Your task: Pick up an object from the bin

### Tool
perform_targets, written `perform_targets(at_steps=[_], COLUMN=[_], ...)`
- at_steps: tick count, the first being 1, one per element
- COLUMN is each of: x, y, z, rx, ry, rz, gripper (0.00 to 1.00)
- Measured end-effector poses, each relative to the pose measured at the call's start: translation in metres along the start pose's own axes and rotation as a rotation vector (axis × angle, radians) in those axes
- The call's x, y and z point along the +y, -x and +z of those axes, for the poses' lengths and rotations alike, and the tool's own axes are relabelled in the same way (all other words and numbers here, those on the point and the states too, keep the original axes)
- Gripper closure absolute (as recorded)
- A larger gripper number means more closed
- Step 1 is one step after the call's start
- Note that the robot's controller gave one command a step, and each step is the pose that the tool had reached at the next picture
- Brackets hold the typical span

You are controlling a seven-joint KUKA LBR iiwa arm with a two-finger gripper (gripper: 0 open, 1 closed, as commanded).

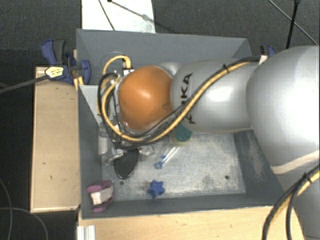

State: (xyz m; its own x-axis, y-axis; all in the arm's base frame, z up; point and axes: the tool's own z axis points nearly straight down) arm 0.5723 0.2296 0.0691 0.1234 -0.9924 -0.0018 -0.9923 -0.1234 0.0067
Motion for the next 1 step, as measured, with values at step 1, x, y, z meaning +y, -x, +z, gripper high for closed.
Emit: perform_targets(at_steps=[1], x=[0.0004], y=[-0.0003], z=[0.0006], rx=[0.001], ry=[0.002], rz=[0.004], gripper=[1.00])
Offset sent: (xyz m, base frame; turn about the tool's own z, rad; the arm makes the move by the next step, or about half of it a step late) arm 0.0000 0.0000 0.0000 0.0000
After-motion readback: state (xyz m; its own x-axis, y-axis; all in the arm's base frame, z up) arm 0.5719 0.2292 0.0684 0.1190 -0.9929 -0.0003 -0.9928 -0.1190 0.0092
